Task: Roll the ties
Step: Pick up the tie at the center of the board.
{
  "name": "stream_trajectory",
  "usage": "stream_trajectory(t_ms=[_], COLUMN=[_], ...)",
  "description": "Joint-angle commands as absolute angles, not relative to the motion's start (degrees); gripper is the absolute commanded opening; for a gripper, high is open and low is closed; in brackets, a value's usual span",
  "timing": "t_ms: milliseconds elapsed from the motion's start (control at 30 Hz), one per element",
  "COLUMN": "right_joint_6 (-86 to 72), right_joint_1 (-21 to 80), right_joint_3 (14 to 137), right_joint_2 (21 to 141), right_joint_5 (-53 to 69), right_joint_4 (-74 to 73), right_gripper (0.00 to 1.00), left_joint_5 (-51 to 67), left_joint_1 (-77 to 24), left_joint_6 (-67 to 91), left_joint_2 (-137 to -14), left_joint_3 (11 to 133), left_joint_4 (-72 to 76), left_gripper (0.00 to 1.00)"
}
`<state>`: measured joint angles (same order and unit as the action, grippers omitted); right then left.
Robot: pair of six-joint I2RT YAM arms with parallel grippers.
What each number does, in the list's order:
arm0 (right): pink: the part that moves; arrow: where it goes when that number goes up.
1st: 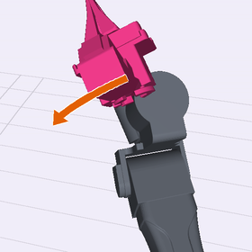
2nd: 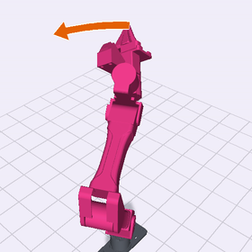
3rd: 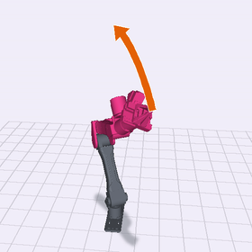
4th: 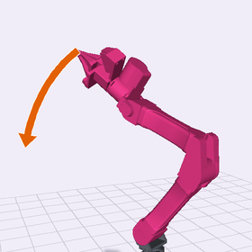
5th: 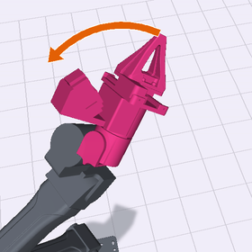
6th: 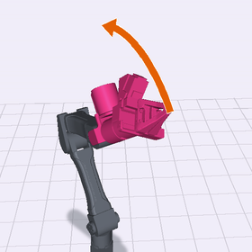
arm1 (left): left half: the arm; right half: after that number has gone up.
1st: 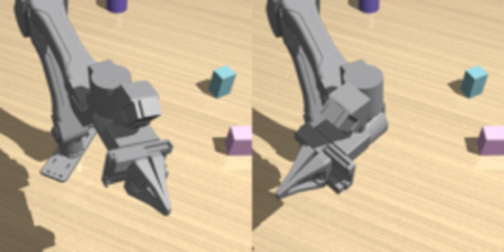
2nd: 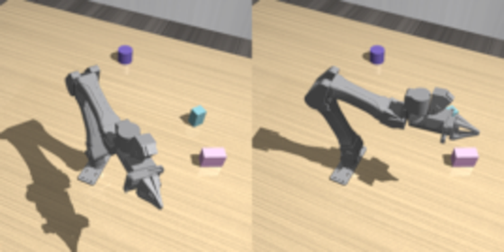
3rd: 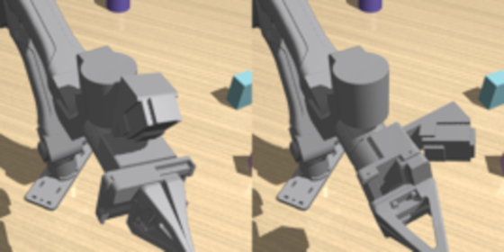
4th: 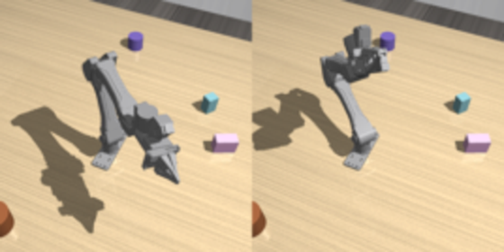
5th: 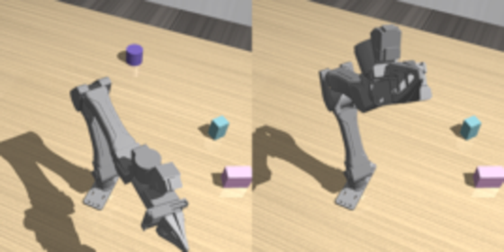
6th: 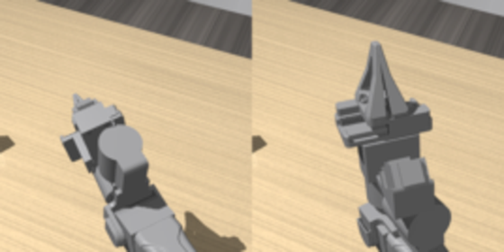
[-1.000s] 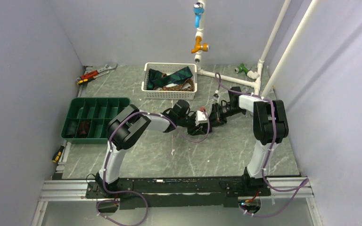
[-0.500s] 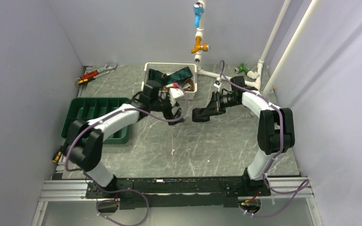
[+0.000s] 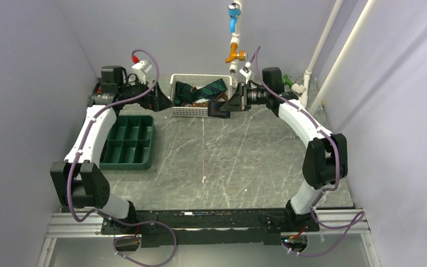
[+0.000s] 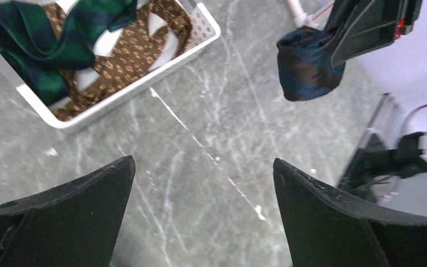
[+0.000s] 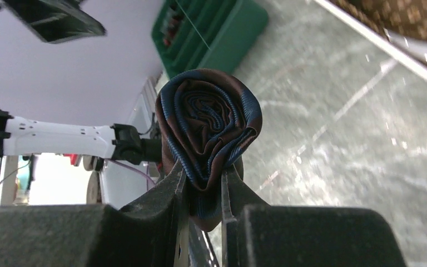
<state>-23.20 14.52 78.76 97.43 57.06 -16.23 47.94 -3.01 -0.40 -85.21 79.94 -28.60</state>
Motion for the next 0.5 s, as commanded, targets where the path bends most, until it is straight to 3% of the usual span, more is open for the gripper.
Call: stream_trajectory(t_ms=[0, 200, 400, 467], right_joint_6=[-28.27, -37.42, -37.5, -37.61], right_joint_1=[16.95, 19.09, 21.15, 21.76], right_joint_3=[87.19, 90.21, 91.45, 91.56], right_joint_2=[97.03, 99.86, 100.62, 100.6], right_joint_5=[59.24, 60.8, 61.43, 61.9], right_joint_4=[-7.66, -0.35, 1.74, 2.59], right_gripper=[0.0, 0.0, 0.0, 0.0], left_joint_5=[63.09, 69.16, 70.83, 70.05], left_joint_1=[1.63, 2.98, 2.3, 1.24], left_joint_6=[9.84, 23.31, 47.86, 49.73], left_joint_2=[-81.25, -79.53, -79.34, -79.97], left_joint_3=[79.91, 75.52, 67.38, 67.58], left_joint_4=[-27.98, -15.84, 14.14, 16.68], left_gripper=[1.0, 0.99, 0.99, 0.99])
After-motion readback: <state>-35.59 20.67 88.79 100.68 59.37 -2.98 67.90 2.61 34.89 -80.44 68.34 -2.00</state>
